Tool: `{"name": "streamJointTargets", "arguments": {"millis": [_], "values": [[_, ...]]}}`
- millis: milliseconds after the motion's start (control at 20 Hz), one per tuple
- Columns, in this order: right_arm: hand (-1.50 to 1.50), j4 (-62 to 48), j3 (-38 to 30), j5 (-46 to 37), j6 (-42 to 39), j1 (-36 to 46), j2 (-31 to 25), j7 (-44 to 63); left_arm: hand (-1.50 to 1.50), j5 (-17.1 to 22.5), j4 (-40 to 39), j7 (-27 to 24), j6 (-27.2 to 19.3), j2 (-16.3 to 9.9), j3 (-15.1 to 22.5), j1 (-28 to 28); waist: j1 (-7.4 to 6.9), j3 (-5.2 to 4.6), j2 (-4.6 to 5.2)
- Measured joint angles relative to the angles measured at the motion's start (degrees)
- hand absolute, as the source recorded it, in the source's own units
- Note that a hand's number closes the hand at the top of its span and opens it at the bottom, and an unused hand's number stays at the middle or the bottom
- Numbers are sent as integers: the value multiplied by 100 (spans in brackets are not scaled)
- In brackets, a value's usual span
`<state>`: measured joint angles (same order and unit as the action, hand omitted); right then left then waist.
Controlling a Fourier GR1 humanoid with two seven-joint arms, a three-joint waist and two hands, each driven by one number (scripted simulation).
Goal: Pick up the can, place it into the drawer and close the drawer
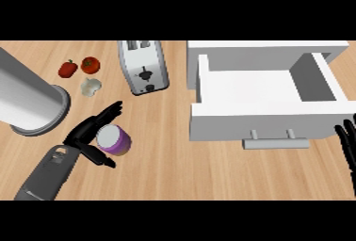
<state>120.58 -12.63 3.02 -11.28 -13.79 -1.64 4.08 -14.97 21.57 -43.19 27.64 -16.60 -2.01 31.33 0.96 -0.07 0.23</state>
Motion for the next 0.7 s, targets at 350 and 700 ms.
{"name": "streamJointTargets", "arguments": {"millis": [350, 700], "values": [[-150, 236, -108, 174, -78, -77, -50, 183, -150, -46, -167, -3, -93, 250, 61, 145, -10, 2, -7], [-150, 302, 123, 3, 47, -103, 77, 203, 150, -95, -113, -38, -107, 441, 169, 208, -28, 9, -15]]}}
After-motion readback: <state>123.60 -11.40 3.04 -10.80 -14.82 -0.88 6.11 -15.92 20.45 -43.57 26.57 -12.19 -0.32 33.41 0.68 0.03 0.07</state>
